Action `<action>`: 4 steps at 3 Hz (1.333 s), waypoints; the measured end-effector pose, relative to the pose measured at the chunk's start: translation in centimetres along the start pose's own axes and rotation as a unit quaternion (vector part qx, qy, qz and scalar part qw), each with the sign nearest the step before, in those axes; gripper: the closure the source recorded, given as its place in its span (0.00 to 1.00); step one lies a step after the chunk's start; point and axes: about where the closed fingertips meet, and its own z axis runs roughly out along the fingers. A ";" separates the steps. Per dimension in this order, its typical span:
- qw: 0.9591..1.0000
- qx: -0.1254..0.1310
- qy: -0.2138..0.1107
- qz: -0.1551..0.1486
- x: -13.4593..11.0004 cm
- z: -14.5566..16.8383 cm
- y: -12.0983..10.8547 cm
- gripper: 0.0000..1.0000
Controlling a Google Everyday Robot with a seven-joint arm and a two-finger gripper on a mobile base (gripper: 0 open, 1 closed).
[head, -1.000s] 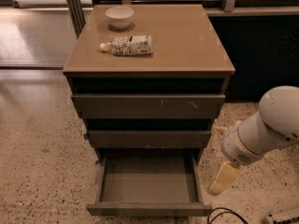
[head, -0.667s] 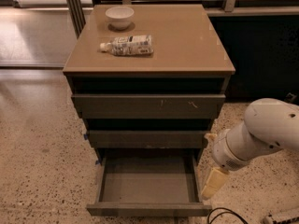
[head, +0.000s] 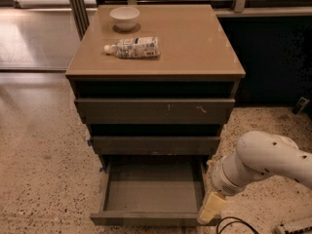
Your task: Close bottom drawer
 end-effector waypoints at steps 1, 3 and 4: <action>1.000 -0.022 -0.002 0.018 1.1 2.4 0.6 0.00; 0.999 -0.024 -0.012 0.019 1.5 2.9 0.9 0.00; 0.999 -0.029 -0.039 0.015 2.3 5.4 1.2 0.00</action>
Offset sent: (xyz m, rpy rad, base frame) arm -0.0069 0.0007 -0.0232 0.0189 0.0449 -0.0167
